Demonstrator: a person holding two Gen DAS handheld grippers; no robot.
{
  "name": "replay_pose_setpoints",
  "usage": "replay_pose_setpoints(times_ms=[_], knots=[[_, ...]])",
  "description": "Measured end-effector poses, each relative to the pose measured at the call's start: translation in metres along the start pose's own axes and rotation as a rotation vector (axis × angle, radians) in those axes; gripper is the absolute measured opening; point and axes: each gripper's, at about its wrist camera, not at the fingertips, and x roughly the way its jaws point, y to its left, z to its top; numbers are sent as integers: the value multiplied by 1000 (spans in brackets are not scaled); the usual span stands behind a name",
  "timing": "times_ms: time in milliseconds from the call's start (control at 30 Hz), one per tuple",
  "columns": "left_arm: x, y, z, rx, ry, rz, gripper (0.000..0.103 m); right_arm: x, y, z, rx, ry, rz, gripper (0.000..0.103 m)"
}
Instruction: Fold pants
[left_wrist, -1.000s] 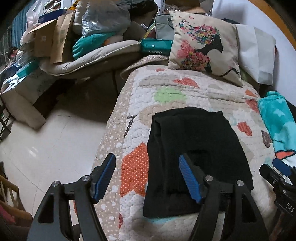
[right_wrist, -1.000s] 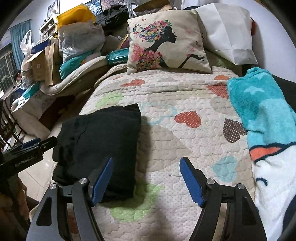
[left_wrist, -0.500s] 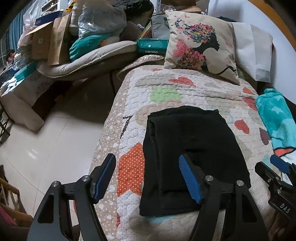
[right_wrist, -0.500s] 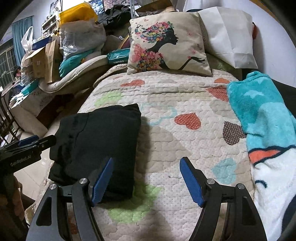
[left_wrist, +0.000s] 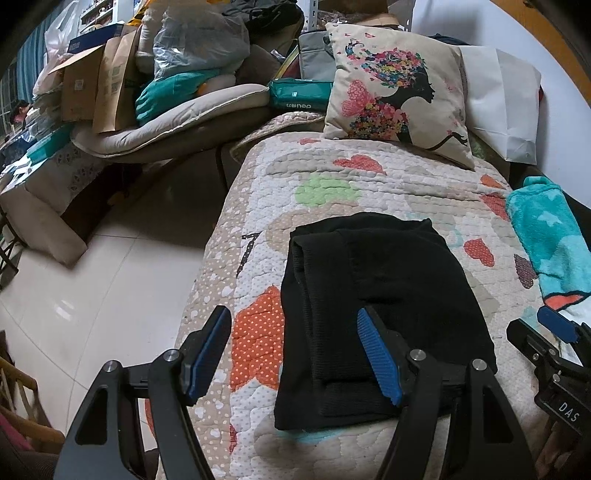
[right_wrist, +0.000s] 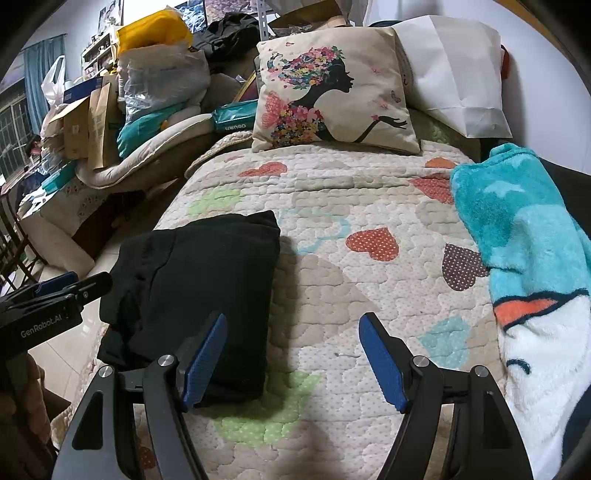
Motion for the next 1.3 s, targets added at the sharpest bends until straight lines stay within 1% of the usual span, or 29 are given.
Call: replay_pose_setpoints(times_ms=[533,1300], knots=[[5,5,0,-37,34,-26,70,0,1,-1,-1,1,-1,79],[5,6,0,-45,37,-25,70,8,0,-6,-11,33,14,79]])
